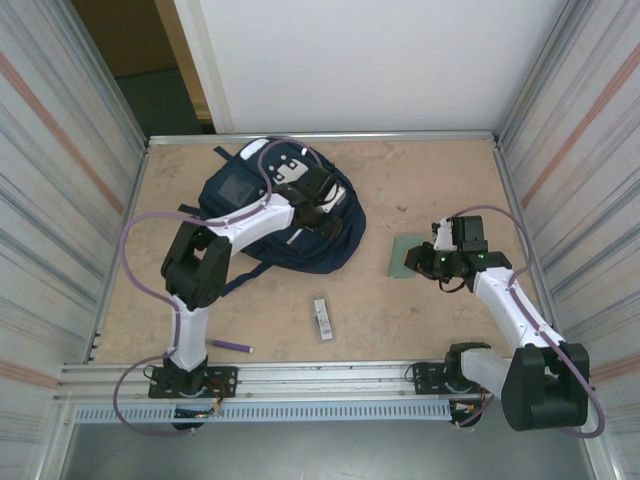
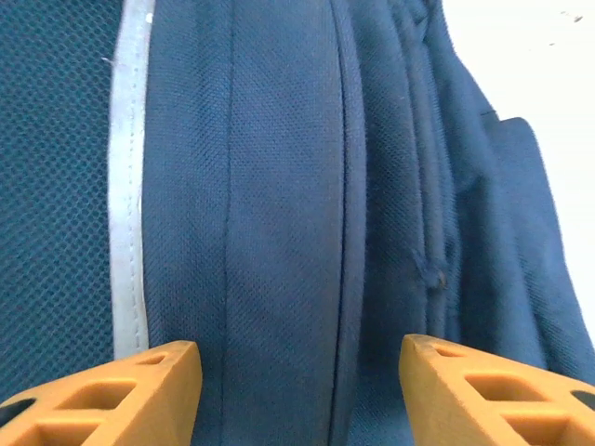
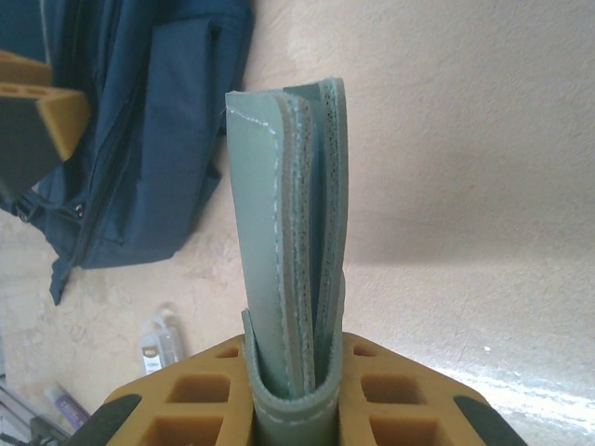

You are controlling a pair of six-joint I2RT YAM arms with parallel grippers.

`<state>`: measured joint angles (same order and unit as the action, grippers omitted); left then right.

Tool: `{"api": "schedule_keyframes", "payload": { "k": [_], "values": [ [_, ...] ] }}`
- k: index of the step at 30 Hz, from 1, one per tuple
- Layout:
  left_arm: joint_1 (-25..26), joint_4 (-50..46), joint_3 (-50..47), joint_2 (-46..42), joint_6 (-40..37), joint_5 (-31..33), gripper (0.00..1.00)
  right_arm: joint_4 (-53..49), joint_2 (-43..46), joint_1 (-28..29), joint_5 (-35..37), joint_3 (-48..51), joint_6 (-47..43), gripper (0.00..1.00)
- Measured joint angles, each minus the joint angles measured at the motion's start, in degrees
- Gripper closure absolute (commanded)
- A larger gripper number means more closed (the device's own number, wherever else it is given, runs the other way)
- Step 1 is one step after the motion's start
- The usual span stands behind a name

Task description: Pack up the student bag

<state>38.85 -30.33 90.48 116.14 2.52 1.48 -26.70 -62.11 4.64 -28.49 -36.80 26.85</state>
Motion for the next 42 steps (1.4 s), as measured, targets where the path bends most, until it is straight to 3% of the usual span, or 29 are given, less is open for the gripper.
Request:
{"api": "schedule_keyframes", "payload": {
  "k": [1, 3, 5, 7, 15, 21, 24, 27, 32, 42],
  "values": [
    [0.2, -0.4, 0.7, 1.0, -0.3, 0.6, 0.48, 0.0, -0.2, 0.4, 0.0, 0.0, 0.0, 0.92],
    [0.4, -1.6, 2.6, 2.7, -1.1, 2.8, 0.71, 0.0, -0.6, 1.5, 0.0, 0.0, -0.2, 0.92],
    [0.7, -2.9, 4.8, 4.3, -2.3, 5.1, 0.88, 0.0, -1.0, 2.4, 0.0, 0.0, -0.2, 0.92],
    [1.3, -3.7, 6.3, 5.5, -3.1, 7.3, 1.0, -0.2, -1.5, 3.3, 0.0, -0.1, -0.2, 0.92],
    [3.6, -7.1, 7.1, 1.8, -5.5, 12.5, 1.0, 0.3, -1.8, 4.3, -2.3, -0.2, 2.5, 0.9],
    [3.5, -10.3, 7.8, -9.7, -7.2, 13.1, 1.0, 4.8, -1.9, 6.5, -4.7, -1.7, 10.6, 0.91],
    [3.2, -10.9, 9.7, -14.4, -8.2, 13.0, 1.0, 10.5, -4.1, 10.3, -4.6, -3.1, 16.0, 0.89],
    [2.4, -11.7, 12.8, -15.6, -8.4, 11.1, 1.0, 14.7, -11.2, 15.2, -3.6, -7.9, 21.1, 0.89],
    [2.2, -12.1, 15.1, -15.6, -8.3, 6.9, 1.0, 20.7, -22.9, 21.2, 5.9, -15.6, 29.0, 0.88],
    [2.0, -14.1, 16.4, -15.5, -4.8, -0.1, 1.0, 38.8, -46.8, 24.0, 10.9, -26.1, 44.2, 0.84]
  ]
}}
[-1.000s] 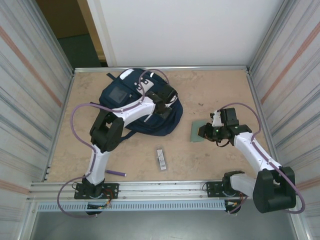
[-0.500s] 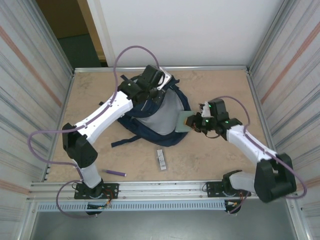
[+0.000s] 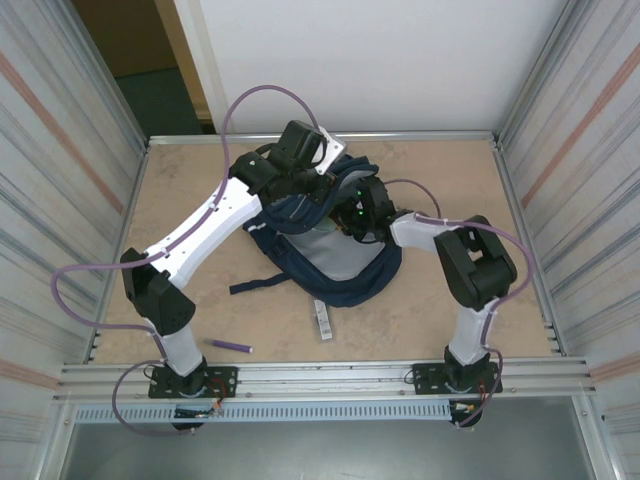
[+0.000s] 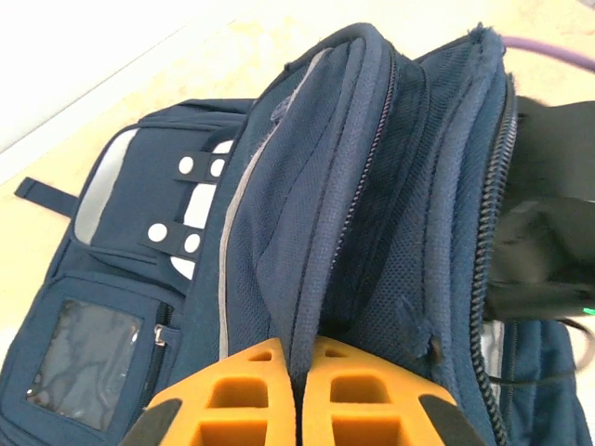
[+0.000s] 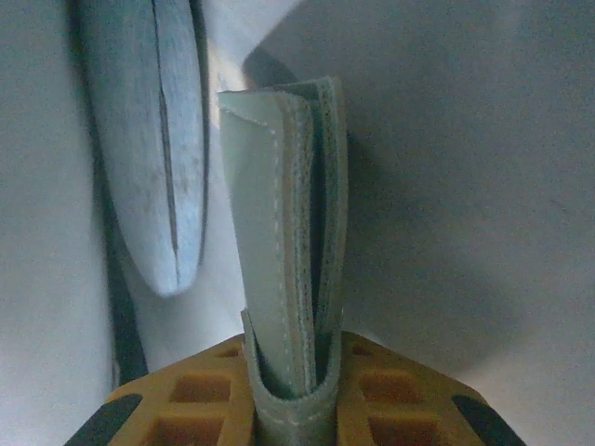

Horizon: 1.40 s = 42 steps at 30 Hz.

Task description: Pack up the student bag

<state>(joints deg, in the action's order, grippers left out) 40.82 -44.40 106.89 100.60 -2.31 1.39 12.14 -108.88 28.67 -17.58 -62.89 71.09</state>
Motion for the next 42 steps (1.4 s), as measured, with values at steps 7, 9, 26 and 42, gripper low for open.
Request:
{"api": "schedule_keyframes", "payload": {
  "k": [7, 9, 26, 42],
  "values": [
    [-0.1, 0.0, 0.4, 0.0, 2.7, -3.6, 1.0, 6.6, -7.4, 0.6, -0.3, -6.6, 6.3, 0.79],
    [-0.3, 0.1, 0.6, 0.0, 3.6, -4.4, 1.0, 8.3, -9.3, 0.8, -0.5, -7.9, 8.1, 0.79],
    [-3.0, 7.5, -5.6, -0.7, 7.4, -4.2, 1.0, 18.6, -16.4, 2.3, -3.7, -12.7, 15.3, 0.51],
    [-7.4, 14.4, -14.2, -3.6, 14.8, -2.3, 1.0, 5.7, -4.8, -4.0, -11.4, -3.7, 5.4, 0.49]
  ]
}}
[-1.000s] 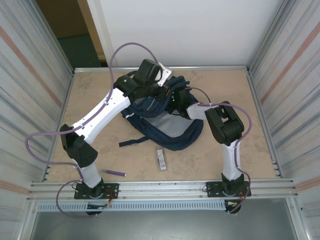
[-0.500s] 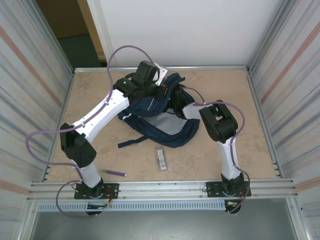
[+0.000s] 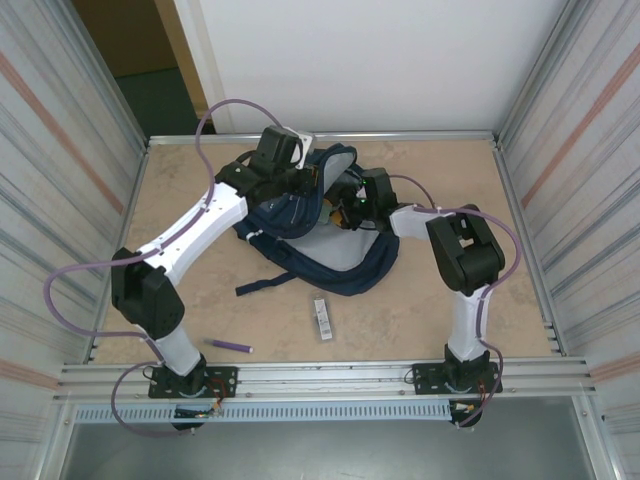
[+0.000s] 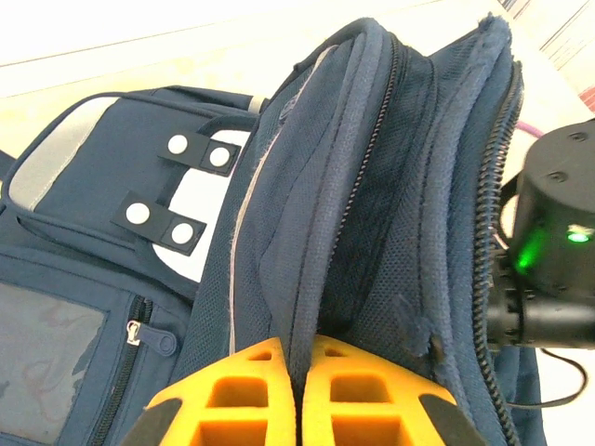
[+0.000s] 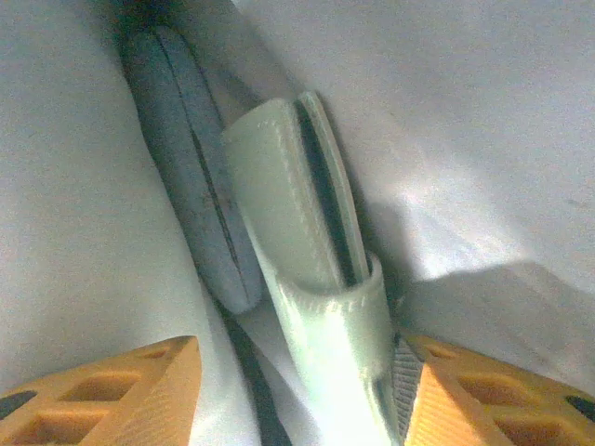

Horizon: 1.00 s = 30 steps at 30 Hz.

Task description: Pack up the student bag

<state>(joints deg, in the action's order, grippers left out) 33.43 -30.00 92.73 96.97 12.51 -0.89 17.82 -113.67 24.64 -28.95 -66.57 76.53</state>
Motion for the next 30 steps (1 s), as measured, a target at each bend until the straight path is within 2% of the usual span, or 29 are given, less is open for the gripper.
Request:
{"api": "schedule_keyframes", "payload": {
  "k": [7, 9, 12, 13, 17, 23, 28, 30],
  "values": [
    [-0.1, 0.1, -0.1, 0.0, 2.9, -2.5, 1.0, -6.2, 3.1, -0.4, 0.7, -0.1, -5.5, 0.72],
    [-0.1, 0.0, -0.1, 0.0, 4.2, -4.2, 1.0, -7.5, 2.3, -0.3, 0.8, -1.2, -6.3, 0.73],
    [0.0, 0.0, -0.1, 0.0, 5.2, -5.8, 1.0, -8.5, -0.8, 0.0, 1.0, -4.6, -6.8, 0.63],
    [0.1, 0.1, -0.1, 0.0, 5.4, -6.2, 1.0, -8.7, -1.5, 0.3, 1.3, -5.5, -7.1, 0.63],
    [0.1, 0.0, -0.1, 0.0, 5.8, -8.0, 1.0, -7.5, -3.8, 1.6, 2.1, -7.3, -7.6, 0.78],
    [0.4, 0.0, -0.1, 0.0, 5.8, -9.3, 1.0, 1.4, -11.0, 4.6, 2.0, -11.5, -2.6, 0.79],
    [0.4, -0.6, -0.1, 0.0, 5.5, -9.0, 1.0, 5.1, -13.0, 7.2, 3.9, -13.4, 1.0, 0.86],
    [0.3, -0.8, -0.1, 0.0, 5.4, -8.5, 1.0, 5.9, -12.9, 8.0, 5.2, -13.2, 1.6, 0.86]
  ]
}}
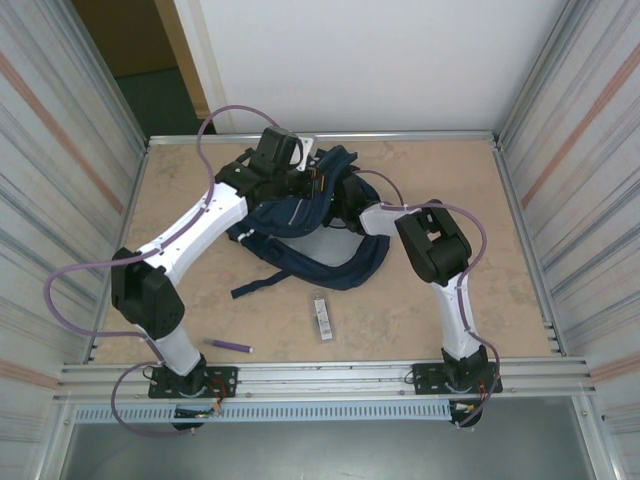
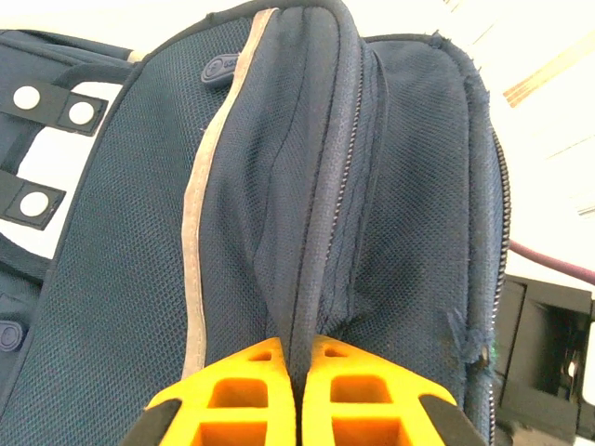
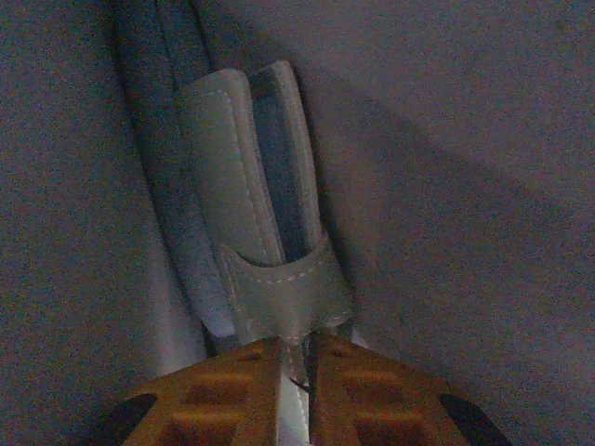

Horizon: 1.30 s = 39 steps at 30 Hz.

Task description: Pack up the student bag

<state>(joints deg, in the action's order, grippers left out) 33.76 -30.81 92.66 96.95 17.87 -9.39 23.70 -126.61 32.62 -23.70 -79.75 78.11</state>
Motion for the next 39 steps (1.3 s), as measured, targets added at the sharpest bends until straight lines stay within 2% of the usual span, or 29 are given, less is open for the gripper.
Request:
{"api": "schedule_keyframes", "payload": {
  "k": [2, 4, 14, 22, 23, 27, 28, 31, 34, 36, 39],
  "values": [
    [0.0, -0.2, 0.0, 0.0, 0.0, 0.3, 1.0, 0.8, 0.3, 0.3, 0.8, 1.0, 0.8, 0.75],
    [0.0, -0.1, -0.2, -0.1, -0.2, 0.5, 1.0, 1.6, 1.2, 0.3, 1.2, 2.7, 1.2, 0.69],
    [-0.7, 2.7, -4.4, -1.0, -1.6, 3.0, 1.0, -0.7, 16.0, -3.6, 0.8, 16.2, -0.3, 0.6],
    [0.1, 5.8, -6.9, 0.7, -2.3, -0.6, 1.0, -12.1, 36.9, -10.6, 1.7, 26.5, -10.0, 0.54],
    [0.7, 5.7, -7.1, 1.2, -3.1, 0.1, 0.98, -14.6, 40.2, -12.0, 2.4, 27.6, -11.9, 0.52],
    [5.4, 4.7, -8.4, 1.5, -6.8, 4.6, 0.6, -26.1, 52.7, -16.6, 7.7, 28.8, -21.0, 0.47],
    [6.3, 4.2, -8.6, 1.4, -7.1, 5.2, 0.55, -28.8, 55.0, -16.9, 9.1, 28.6, -23.4, 0.46],
    [8.4, 1.6, -9.8, -0.3, -7.1, 8.1, 0.49, -36.3, 61.2, -16.7, 12.2, 27.0, -30.9, 0.44],
    [7.6, -0.6, -13.5, -5.9, -4.9, 13.0, 0.4, -41.0, 64.4, -16.0, 11.6, 26.1, -37.0, 0.43],
    [5.2, -1.1, -18.4, -12.8, -2.2, 14.7, 0.4, -44.3, 64.1, -14.1, 10.9, 25.1, -40.8, 0.42],
    [-1.5, -0.2, -25.5, -22.3, 2.5, 12.9, 0.4, -48.6, 61.5, -8.7, 10.5, 23.2, -45.7, 0.41]
  ]
}}
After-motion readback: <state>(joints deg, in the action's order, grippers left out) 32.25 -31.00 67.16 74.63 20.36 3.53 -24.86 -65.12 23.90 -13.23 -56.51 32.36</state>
